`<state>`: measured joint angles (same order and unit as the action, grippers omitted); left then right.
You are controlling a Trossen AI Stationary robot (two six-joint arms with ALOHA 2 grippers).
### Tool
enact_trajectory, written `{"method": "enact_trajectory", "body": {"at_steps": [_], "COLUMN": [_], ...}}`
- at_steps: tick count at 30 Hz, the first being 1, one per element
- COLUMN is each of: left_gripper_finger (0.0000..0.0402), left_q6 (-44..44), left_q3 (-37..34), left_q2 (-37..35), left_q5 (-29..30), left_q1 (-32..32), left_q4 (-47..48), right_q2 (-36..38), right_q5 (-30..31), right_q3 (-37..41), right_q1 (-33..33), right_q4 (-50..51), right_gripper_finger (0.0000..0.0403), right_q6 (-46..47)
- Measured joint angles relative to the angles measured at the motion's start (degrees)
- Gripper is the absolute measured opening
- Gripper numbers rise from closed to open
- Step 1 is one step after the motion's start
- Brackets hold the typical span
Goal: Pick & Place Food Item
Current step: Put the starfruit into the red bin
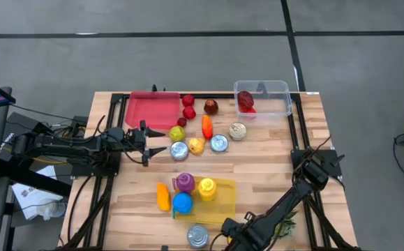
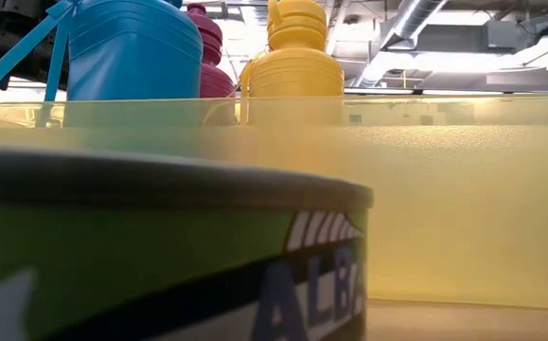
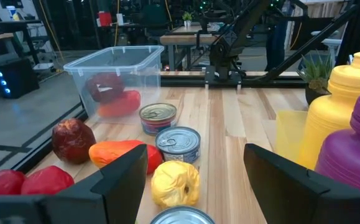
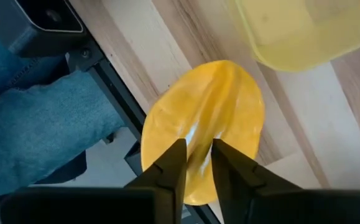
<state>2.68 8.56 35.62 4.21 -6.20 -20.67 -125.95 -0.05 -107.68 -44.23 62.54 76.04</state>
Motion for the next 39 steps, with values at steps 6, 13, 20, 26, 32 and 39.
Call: {"method": "enact_trajectory", "body": {"at_steps": [6, 13, 20, 26, 32, 39], "left_gripper_finger": [0.0259, 0.0259, 0.0259, 0.0259, 0.0259, 0.0259], "left_q6": [0.00, 0.00, 0.00, 0.00, -0.05, -0.11], "left_q3": [0.00, 0.00, 0.00, 0.00, 0.00, 0.00], "left_q2": [0.00, 0.00, 0.00, 0.00, 0.00, 0.00], "left_q5": [0.00, 0.00, 0.01, 0.00, 0.01, 0.00], "left_q1": [0.00, 0.01, 0.00, 0.00, 0.00, 0.00], "left_q4": [0.00, 0.02, 0.04, -0.06, -0.91, -0.96], "right_q2": [0.02, 0.02, 0.02, 0.11, 0.11, 0.06], "right_q5": [-0.27, -1.45, 3.96, 14.72, 22.40, 21.36], "right_q3": [0.00, -0.71, -4.80, -9.34, -10.09, -7.44], "right_q1": [-0.59, -1.72, -2.07, -2.72, -0.92, 4.64], "right_q4": [-0.98, -2.32, -1.61, -1.52, -2.99, -11.24], "right_gripper_finger": [0.0008, 0.0003, 0.0001, 0.0001, 0.0000, 0.0000], "right_q6": [-1.57, -3.41, -7.17, -13.98, -23.11, -33.52]}}
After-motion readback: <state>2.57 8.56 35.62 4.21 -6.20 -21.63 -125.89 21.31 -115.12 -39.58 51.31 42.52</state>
